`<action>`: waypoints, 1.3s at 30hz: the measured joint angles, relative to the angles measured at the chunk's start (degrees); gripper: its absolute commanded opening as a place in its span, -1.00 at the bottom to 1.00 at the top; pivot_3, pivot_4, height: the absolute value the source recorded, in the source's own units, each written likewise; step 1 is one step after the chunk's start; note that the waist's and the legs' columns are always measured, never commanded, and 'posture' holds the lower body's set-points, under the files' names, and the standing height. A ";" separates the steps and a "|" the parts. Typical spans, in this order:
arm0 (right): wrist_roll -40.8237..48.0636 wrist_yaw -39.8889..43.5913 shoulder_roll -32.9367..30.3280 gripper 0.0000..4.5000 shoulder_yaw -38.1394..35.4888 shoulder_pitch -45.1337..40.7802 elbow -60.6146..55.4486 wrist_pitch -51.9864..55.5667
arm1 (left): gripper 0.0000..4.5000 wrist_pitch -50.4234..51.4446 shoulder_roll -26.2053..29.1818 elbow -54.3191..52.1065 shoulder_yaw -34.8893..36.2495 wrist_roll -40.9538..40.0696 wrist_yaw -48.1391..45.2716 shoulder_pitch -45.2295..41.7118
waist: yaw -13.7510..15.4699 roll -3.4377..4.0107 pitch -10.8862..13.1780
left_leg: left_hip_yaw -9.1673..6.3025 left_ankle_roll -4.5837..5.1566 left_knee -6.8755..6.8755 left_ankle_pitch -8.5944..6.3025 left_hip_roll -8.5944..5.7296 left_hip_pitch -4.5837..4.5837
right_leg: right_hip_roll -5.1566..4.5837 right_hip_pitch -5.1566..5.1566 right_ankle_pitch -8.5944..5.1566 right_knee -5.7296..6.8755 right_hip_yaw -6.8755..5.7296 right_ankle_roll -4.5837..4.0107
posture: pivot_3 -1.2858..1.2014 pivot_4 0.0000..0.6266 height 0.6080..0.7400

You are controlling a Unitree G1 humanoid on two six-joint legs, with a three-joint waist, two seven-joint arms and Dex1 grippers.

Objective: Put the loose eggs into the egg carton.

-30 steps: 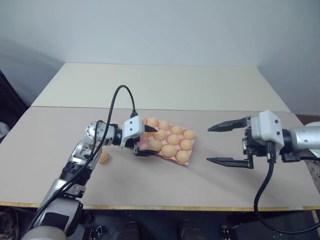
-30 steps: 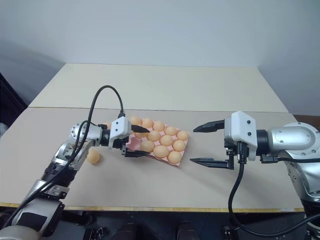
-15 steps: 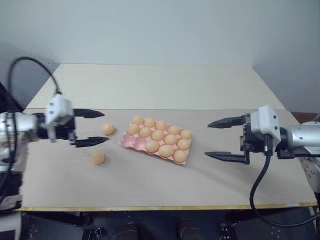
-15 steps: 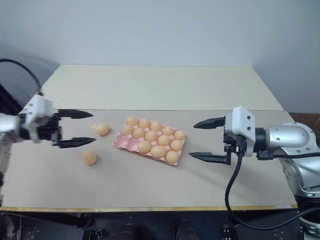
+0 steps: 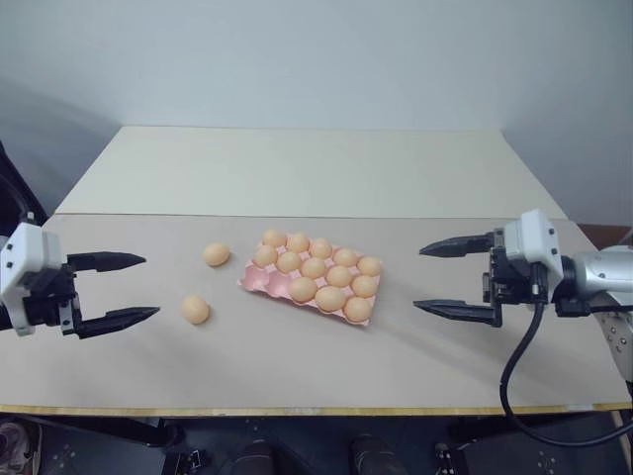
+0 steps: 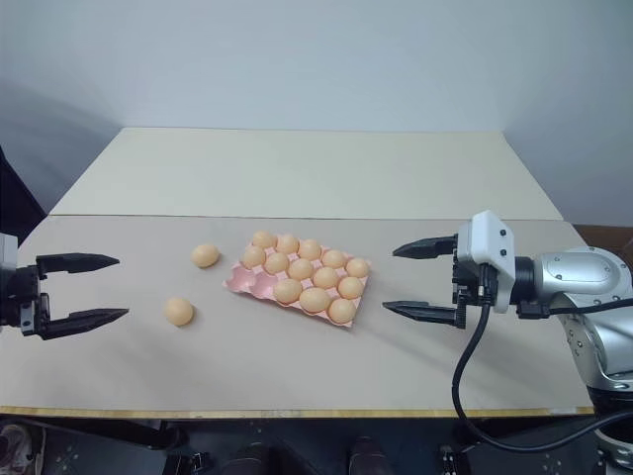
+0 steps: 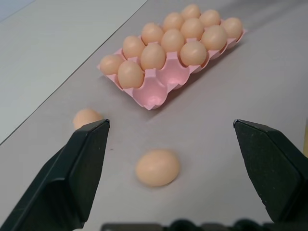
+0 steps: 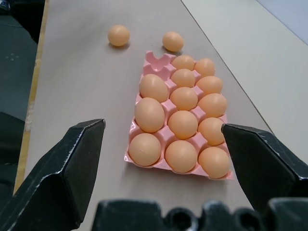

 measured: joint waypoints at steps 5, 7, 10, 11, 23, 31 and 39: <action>0.52 0.17 -0.39 1.00 0.00 -0.13 -0.01 0.17 | 0.99 0.09 0.01 -0.04 -0.27 0.05 0.80 0.15 | -0.08 0.00 0.00 | 0.01 0.00 -0.01 0.00 0.00 0.00 | 0.00 -0.01 0.00 0.00 0.01 0.00 | 0.03 -0.52 1.00; 0.99 0.29 -0.65 1.00 0.00 -0.12 -0.12 0.31 | 0.99 -0.40 0.02 0.12 -1.56 0.66 0.95 -0.05 | -0.08 0.00 0.00 | 0.01 0.00 -0.01 0.00 0.00 0.00 | 0.00 0.00 0.00 0.00 0.01 0.00 | 0.03 -0.52 1.00; 1.26 0.56 -0.89 1.00 -0.01 -0.01 -0.77 0.62 | 0.99 -1.64 -0.23 1.39 -5.24 2.84 2.05 -1.06 | -0.07 0.00 0.00 | 0.02 0.00 -0.01 0.00 -0.01 0.01 | 0.01 0.00 0.00 0.00 0.01 0.00 | 0.03 -0.52 1.00; 1.38 0.65 -0.91 1.00 -0.01 0.02 -1.09 0.76 | 0.99 -2.39 -0.56 2.15 -6.93 4.02 2.78 -1.65 | -0.05 0.00 0.00 | 0.02 0.00 -0.01 0.00 -0.01 0.02 | 0.01 0.01 0.00 0.00 0.01 0.00 | 0.03 -0.52 1.00; 2.50 0.11 -0.94 1.00 0.03 -0.11 -2.99 1.19 | 0.99 -9.76 -10.67 17.77 -27.69 18.57 10.83 -16.81 | 0.23 -0.02 -0.02 | 0.00 0.00 -0.01 0.00 -0.05 -0.07 | 0.00 -0.05 0.01 0.00 0.03 -0.01 | 0.03 -0.52 1.00; 3.22 -0.50 -1.39 1.00 -1.83 0.81 -4.70 1.50 | 0.18 -11.50 -11.78 21.60 -30.88 22.43 11.84 -18.55 | 0.06 -0.02 -0.02 | -0.01 0.00 -0.01 0.00 -0.05 -0.05 | 0.00 -0.02 0.01 0.02 0.02 -0.01 | 0.03 -0.52 1.00; 3.22 -1.60 -1.42 1.00 -2.08 1.38 -4.83 1.51 | 0.07 -11.41 -11.88 21.56 -30.70 21.29 11.37 -21.06 | 0.11 -0.02 -0.01 | -0.01 0.00 -0.01 0.00 -0.05 -0.06 | 0.00 -0.02 0.01 0.02 0.02 0.00 | 0.03 -0.52 1.00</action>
